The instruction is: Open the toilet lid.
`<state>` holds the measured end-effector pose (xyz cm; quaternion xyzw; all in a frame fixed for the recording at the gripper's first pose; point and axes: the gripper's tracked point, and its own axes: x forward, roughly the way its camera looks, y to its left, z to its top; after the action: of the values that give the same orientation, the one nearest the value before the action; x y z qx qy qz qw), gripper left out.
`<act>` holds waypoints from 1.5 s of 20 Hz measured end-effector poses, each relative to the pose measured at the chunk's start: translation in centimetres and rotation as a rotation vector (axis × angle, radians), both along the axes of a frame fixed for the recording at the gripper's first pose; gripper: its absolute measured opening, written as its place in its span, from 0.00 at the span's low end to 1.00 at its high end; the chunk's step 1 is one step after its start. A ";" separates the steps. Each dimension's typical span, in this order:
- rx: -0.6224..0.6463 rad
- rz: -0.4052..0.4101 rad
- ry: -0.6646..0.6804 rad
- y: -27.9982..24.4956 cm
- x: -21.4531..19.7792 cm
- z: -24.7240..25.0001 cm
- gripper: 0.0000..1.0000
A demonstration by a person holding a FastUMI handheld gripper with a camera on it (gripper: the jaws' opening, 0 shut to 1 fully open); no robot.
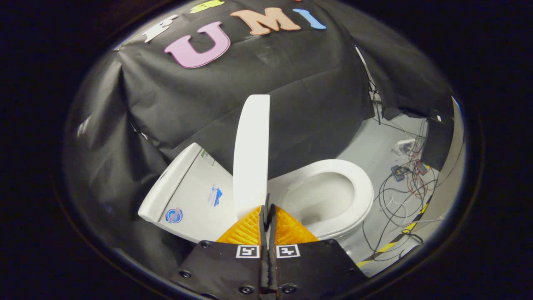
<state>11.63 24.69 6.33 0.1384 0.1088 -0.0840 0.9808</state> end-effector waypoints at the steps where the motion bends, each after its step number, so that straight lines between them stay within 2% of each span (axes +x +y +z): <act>1: -0.023 0.001 0.005 0.1 0.0 0.1 0.00; 22: -0.124 0.058 -0.034 7.4 1.4 2.1 0.00; 30: -0.207 0.074 -0.029 10.4 2.1 2.2 0.00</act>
<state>13.73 35.05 8.54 0.0336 0.0903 -0.0563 0.9938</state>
